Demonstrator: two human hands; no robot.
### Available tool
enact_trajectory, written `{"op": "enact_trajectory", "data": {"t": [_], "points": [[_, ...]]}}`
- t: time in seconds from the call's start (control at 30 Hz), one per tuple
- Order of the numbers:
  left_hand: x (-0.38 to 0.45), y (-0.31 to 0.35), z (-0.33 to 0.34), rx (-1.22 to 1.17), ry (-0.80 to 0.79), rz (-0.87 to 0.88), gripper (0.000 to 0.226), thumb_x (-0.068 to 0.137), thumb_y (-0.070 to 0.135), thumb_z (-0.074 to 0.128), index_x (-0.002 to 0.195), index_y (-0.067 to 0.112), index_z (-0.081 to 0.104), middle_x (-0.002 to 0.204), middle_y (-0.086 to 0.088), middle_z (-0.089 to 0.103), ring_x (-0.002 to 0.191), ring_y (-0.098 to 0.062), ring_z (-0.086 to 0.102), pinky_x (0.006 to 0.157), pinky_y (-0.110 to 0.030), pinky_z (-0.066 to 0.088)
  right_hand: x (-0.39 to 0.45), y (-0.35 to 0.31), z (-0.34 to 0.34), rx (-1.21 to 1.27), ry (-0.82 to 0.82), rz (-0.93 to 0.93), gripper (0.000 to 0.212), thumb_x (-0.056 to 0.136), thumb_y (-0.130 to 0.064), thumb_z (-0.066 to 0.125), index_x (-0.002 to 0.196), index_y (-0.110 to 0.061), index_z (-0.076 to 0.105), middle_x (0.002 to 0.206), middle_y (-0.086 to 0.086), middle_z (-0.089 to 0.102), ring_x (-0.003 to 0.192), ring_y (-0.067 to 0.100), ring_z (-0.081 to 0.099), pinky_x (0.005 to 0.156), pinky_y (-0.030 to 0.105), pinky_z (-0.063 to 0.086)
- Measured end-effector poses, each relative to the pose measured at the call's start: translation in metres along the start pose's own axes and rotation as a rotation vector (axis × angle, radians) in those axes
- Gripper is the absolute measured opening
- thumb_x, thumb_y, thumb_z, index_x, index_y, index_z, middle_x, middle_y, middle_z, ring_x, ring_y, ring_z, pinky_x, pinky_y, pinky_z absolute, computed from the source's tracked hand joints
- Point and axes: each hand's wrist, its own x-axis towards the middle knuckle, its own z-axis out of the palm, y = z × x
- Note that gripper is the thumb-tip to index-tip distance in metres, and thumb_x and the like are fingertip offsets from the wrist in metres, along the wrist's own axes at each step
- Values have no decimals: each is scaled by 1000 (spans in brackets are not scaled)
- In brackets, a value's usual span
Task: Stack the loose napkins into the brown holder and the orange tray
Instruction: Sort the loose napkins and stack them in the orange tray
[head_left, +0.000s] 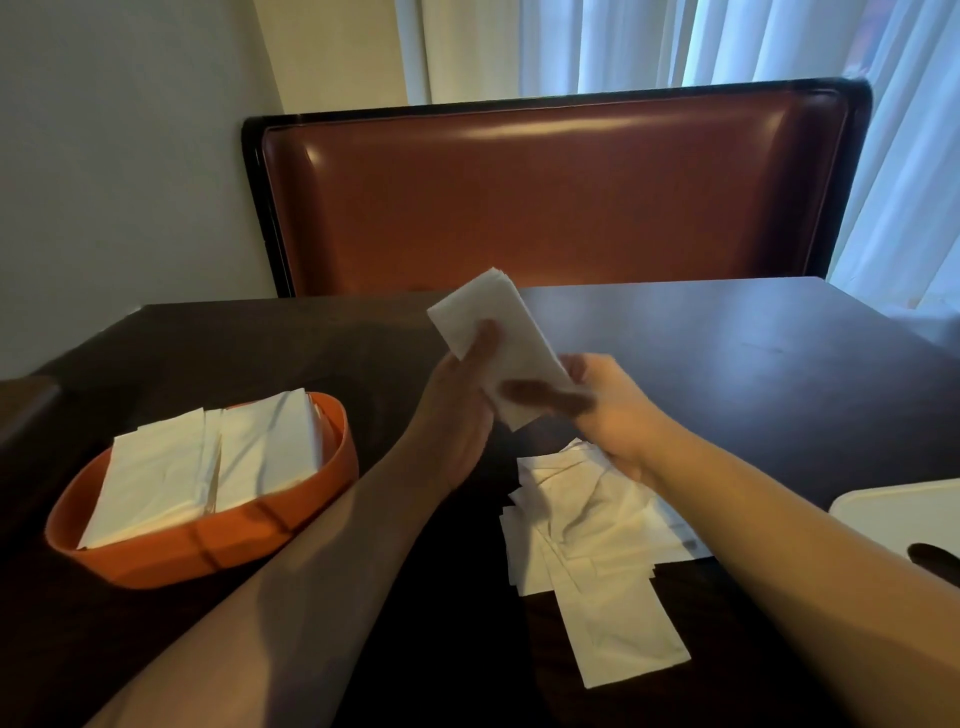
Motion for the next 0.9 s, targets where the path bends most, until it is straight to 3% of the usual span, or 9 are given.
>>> {"op": "enact_trajectory", "data": {"t": [0.1, 0.2, 0.27, 0.37, 0.5, 0.63, 0.77, 0.9], "points": [[0, 1, -7, 83, 95, 83, 45, 81, 23, 73, 121, 6, 60, 118, -24, 61, 115, -40, 58, 100, -55, 46, 12, 9, -19, -197, 132, -152, 19, 78, -27, 82, 85, -15, 70, 74, -9, 70, 65, 1, 63, 60, 14, 47], [-1, 1, -15, 197, 199, -24, 41, 78, 1, 73, 116, 12, 66, 115, -14, 68, 111, -30, 63, 99, -53, 51, 19, 29, -38, -367, 73, -107, 19, 77, -27, 84, 82, -20, 67, 71, -15, 66, 64, 0, 60, 59, 19, 48], [0, 2, -18, 250, 229, -127, 41, 80, -7, 68, 115, 14, 65, 113, -9, 67, 112, -29, 62, 94, -50, 55, 19, 40, -42, -494, 13, -19, 38, 70, -45, 85, 97, -24, 69, 91, -11, 68, 85, 8, 65, 75, 36, 57], [1, 1, -17, 402, 198, -156, 42, 80, -9, 65, 111, 19, 64, 111, -4, 65, 110, -24, 60, 92, -44, 56, 25, 54, -40, -591, -23, -2, 71, 52, -79, 75, 107, -35, 68, 102, -8, 66, 107, 23, 57, 92, 56, 49], [-1, -2, -13, 582, 115, -135, 45, 80, -8, 58, 110, 26, 58, 111, -2, 59, 108, -21, 55, 92, -38, 54, 35, 67, -38, -525, -7, -22, 73, 49, -79, 76, 108, -37, 69, 102, -8, 69, 108, 21, 59, 93, 52, 50], [-3, 0, -11, 537, 95, -147, 44, 78, -10, 52, 109, 17, 66, 110, -7, 62, 108, -28, 55, 97, -46, 50, 36, 67, -38, -437, -40, -46, 86, 43, -85, 76, 115, -39, 67, 108, -9, 70, 110, 18, 61, 95, 50, 52], [-4, 1, -10, 551, 54, -169, 46, 76, -6, 54, 116, 15, 63, 115, -10, 63, 113, -30, 56, 99, -45, 48, 31, 58, -37, -381, -51, -65, 76, 54, -59, 88, 120, -30, 67, 107, -11, 72, 105, 10, 67, 94, 40, 55], [-6, 0, -6, 600, 103, -131, 35, 84, -9, 52, 110, 11, 65, 111, -16, 66, 98, -22, 60, 92, -39, 52, 23, 52, -34, -284, -65, -69, 28, 77, -14, 84, 101, -20, 71, 76, -23, 71, 71, -7, 65, 63, 9, 47]]}}
